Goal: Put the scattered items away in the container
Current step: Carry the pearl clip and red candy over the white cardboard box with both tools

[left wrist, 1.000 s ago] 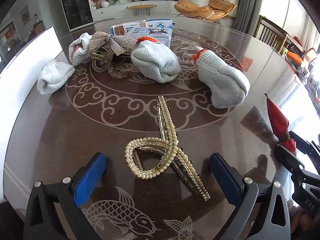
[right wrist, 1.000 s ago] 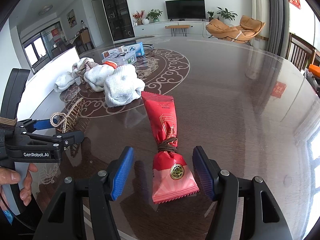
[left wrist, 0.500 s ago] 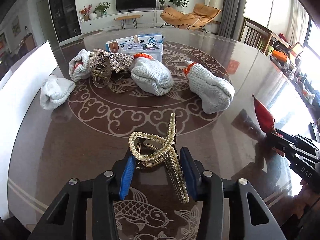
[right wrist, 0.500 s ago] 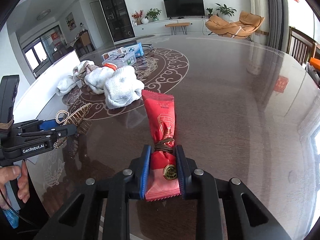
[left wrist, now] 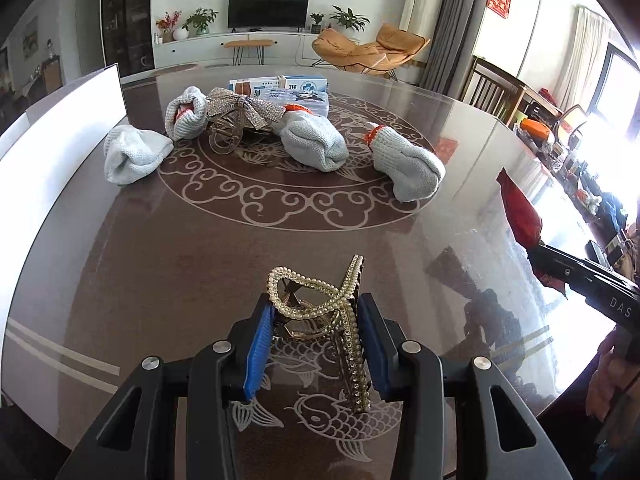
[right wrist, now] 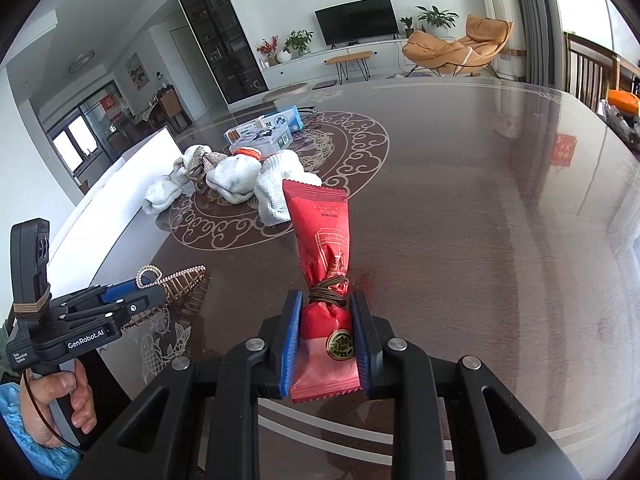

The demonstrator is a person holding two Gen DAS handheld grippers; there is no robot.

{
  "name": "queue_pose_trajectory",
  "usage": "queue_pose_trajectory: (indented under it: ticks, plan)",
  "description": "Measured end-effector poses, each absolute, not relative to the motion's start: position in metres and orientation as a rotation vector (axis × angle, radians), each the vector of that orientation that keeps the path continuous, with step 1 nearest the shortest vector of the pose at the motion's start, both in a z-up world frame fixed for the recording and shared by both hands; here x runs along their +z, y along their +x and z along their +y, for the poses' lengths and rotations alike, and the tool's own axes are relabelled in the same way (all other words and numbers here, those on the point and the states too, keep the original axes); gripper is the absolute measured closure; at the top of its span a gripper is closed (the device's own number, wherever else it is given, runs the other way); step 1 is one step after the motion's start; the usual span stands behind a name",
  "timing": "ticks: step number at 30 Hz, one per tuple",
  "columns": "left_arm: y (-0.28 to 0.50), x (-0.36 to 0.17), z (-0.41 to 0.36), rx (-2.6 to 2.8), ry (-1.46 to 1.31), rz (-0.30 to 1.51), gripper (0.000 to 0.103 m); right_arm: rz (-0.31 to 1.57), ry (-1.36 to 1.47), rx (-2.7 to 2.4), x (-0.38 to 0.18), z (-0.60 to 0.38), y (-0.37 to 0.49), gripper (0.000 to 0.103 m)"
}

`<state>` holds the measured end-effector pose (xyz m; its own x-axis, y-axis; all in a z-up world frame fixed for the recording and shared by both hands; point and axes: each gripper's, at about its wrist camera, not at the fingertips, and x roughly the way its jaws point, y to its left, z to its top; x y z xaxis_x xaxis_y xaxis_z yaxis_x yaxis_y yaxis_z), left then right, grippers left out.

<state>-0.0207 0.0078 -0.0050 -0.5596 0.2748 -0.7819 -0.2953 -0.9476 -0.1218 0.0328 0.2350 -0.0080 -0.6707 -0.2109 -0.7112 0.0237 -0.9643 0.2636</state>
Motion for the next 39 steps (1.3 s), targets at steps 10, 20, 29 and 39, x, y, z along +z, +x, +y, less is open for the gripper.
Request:
queue_pose_trajectory:
  ticks: [10,20,29,39]
  plan:
    - [-0.013,-0.011,-0.014,2.547,-1.248,0.05,0.061,-0.299,1.23,-2.711,-0.012,0.204,0.031,0.078]
    - [-0.021,-0.026,-0.008,2.551,-1.269,0.135,0.052,-0.291,1.28,-2.723,-0.027,0.207,0.027,0.078]
    - [-0.02,-0.001,-0.016,2.568,-1.222,0.09,0.06,-0.285,1.236,-2.74,-0.017,0.206,0.033,0.078]
    - [-0.014,0.066,-0.104,2.645,-1.135,-0.166,0.06,-0.217,1.187,-2.586,0.014,0.132,0.002,0.078]
